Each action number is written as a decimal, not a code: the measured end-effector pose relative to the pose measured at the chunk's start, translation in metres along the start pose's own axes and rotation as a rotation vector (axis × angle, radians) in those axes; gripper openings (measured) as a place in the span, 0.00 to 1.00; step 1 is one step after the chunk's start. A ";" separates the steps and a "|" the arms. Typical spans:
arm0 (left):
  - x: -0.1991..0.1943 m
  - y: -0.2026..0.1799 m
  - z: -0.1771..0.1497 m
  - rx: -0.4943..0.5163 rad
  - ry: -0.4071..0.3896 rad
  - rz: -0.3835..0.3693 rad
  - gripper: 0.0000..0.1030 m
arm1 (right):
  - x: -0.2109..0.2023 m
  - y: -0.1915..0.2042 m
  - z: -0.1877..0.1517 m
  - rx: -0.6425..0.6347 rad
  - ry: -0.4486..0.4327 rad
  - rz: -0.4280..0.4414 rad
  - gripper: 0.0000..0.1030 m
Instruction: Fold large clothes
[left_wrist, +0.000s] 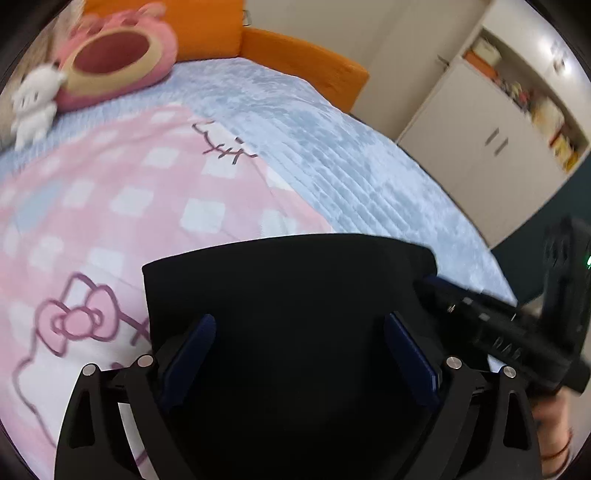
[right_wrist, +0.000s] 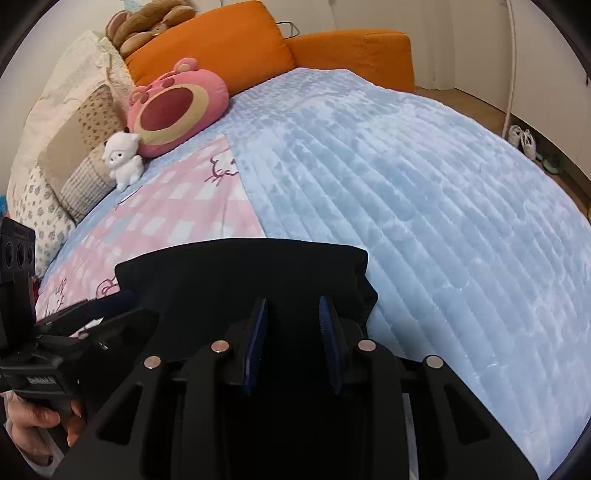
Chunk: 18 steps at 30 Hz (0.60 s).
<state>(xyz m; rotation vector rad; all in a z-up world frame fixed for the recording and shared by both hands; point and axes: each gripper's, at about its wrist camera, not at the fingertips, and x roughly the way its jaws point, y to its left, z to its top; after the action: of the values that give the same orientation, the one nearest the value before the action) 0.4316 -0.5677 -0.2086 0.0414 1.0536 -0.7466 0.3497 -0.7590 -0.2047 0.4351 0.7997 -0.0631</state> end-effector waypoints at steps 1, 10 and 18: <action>-0.010 -0.004 0.001 0.016 0.012 0.013 0.90 | -0.008 0.003 0.001 -0.012 0.000 -0.004 0.30; -0.093 -0.029 -0.057 0.118 -0.057 -0.117 0.91 | -0.120 0.041 -0.080 -0.136 -0.144 0.087 0.56; -0.034 -0.032 -0.095 0.161 -0.013 -0.032 0.97 | -0.062 0.033 -0.116 -0.118 -0.059 -0.011 0.59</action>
<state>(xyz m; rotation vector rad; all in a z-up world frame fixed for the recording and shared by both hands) 0.3302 -0.5385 -0.2206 0.1578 0.9820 -0.8581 0.2348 -0.6896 -0.2209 0.3163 0.7434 -0.0387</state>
